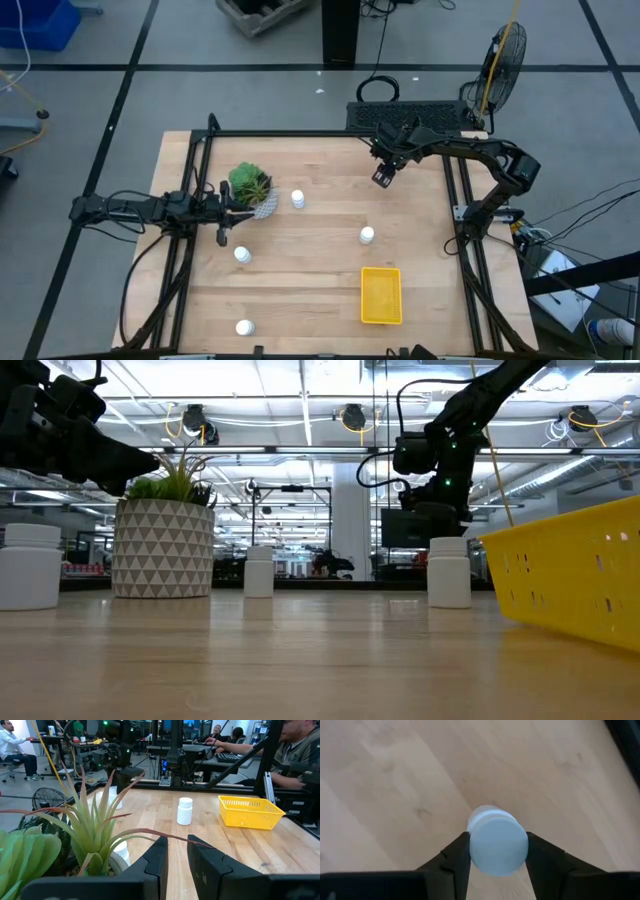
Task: Pick and place pill bottles into a basket
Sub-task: Put the pill bottle into the basket
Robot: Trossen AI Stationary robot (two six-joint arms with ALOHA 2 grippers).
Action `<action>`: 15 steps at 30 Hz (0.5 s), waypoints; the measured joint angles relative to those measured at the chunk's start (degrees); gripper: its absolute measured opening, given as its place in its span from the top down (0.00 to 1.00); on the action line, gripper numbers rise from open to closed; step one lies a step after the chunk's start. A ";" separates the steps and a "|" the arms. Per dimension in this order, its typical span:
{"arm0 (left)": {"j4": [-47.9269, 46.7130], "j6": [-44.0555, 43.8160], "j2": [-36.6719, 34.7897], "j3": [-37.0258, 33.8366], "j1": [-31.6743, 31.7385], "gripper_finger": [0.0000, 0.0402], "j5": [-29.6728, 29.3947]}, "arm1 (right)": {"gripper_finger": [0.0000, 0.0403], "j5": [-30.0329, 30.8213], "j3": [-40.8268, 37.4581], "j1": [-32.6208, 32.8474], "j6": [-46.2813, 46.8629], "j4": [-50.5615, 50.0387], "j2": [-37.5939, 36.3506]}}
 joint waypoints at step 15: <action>-0.02 0.34 -0.01 -0.01 0.00 0.81 -0.02 | 0.65 0.09 -0.04 5.37 -2.57 6.54 -7.01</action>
